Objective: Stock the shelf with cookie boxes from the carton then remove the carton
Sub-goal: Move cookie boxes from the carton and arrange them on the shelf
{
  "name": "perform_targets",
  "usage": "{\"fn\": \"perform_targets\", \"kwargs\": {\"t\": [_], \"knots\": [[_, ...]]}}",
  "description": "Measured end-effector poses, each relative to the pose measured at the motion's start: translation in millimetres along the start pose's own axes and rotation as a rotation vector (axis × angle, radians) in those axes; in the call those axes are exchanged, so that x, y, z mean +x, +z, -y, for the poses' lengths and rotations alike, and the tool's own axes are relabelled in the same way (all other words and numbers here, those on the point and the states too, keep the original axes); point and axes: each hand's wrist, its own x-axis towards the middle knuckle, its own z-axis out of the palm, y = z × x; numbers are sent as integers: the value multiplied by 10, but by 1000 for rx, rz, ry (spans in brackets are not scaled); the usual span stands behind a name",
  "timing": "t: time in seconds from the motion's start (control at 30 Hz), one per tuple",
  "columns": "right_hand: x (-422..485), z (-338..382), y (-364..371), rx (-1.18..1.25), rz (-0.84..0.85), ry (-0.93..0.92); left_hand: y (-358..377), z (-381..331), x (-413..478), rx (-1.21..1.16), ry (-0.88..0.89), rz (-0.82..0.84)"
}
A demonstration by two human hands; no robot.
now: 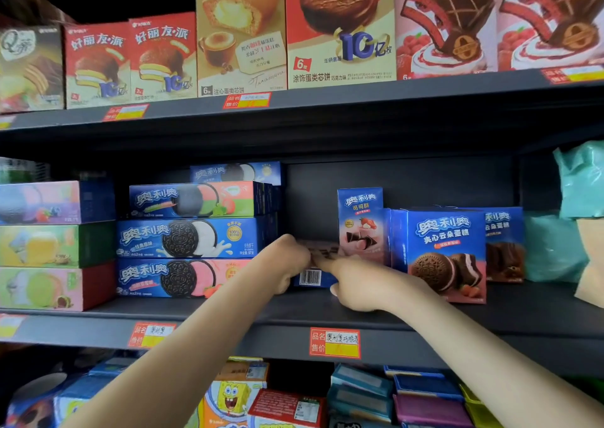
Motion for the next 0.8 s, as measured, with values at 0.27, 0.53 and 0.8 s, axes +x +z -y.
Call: {"fn": "perform_targets", "kwargs": {"t": [0.27,0.53,0.8], "knots": [[20,-53,41,34,72,-34,67,93,-30,-213,96,-39],[123,-128,41,32,-43,40,172,36,-87,-167,227,-155],[98,-149,9,62,-147,120,85,38,-278,-20,354,-125]]}}
